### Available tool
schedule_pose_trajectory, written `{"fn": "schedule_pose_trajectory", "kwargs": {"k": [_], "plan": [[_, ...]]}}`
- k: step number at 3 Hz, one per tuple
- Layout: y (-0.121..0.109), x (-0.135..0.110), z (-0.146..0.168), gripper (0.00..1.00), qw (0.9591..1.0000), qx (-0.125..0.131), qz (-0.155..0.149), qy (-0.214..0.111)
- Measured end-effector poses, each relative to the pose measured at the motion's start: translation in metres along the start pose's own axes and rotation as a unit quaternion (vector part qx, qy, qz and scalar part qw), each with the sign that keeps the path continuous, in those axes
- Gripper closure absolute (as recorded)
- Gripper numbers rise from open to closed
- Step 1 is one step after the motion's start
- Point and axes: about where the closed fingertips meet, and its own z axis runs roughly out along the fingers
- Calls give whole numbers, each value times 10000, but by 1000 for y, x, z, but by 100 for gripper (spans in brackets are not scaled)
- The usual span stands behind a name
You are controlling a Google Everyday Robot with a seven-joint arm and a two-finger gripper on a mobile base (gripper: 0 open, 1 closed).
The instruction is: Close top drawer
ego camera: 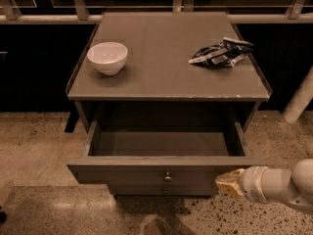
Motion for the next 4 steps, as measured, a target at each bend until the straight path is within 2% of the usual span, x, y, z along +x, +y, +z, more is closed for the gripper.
{"fn": "schedule_pose_trajectory", "kwargs": {"k": [2,3,4], "plan": [[-32,-56,23,100,9973,284,-672,-10],[-42,-59,31,100,9973,290,-666,-82],[-62,-75,48,100,9959,229,-824,-294]]}}
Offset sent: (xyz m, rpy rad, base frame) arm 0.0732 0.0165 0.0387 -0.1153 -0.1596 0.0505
